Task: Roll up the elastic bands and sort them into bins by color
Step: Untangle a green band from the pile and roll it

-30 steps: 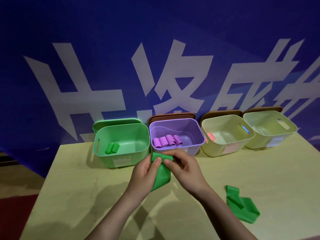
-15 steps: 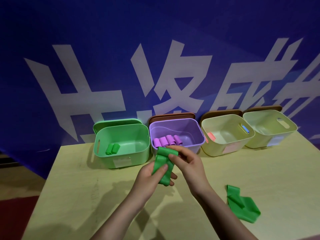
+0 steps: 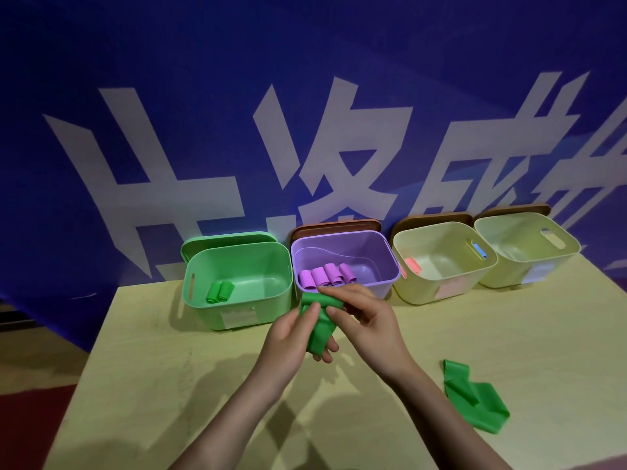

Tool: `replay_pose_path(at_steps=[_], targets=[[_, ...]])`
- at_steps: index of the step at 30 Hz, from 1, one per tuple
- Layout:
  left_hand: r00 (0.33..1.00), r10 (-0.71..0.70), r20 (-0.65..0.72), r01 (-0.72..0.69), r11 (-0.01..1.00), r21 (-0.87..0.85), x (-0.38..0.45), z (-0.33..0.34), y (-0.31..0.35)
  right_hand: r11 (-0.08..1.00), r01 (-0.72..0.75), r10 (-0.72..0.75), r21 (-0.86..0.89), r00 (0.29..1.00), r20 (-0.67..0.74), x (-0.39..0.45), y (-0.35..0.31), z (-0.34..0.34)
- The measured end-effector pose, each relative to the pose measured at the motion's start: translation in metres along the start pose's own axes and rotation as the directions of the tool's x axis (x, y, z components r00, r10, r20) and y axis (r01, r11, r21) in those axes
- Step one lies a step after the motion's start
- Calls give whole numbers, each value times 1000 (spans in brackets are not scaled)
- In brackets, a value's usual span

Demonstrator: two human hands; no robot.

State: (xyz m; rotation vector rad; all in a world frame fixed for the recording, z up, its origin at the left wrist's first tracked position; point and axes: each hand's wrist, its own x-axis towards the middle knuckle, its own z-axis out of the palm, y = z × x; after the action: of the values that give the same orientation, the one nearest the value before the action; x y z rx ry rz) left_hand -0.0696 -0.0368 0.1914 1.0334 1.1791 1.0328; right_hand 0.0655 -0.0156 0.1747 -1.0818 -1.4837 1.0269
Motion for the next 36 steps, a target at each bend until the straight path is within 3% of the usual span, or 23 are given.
replay_pose_path(at_steps=[7,12,15,21,36], targets=[[996,-11,-93,9,1000,-15,3,3,-1,999,-24,21,42,997,68,-2,-4,0],[1000,13,-2,-13,999,35,1,1,-3,966,-160,139,204,984,114,-6,-7,2],[1000,1,20,-2,999,38,2,1,-4,967,-170,142,189,978,154,-7,-6,4],[999,9,33,-11,999,36,5,0,-8,930,-259,263,262,965,22,-2,2,1],[990,35,-133,-34,999,11,5,0,-15,924,-257,256,282,966,40,-1,3,3]])
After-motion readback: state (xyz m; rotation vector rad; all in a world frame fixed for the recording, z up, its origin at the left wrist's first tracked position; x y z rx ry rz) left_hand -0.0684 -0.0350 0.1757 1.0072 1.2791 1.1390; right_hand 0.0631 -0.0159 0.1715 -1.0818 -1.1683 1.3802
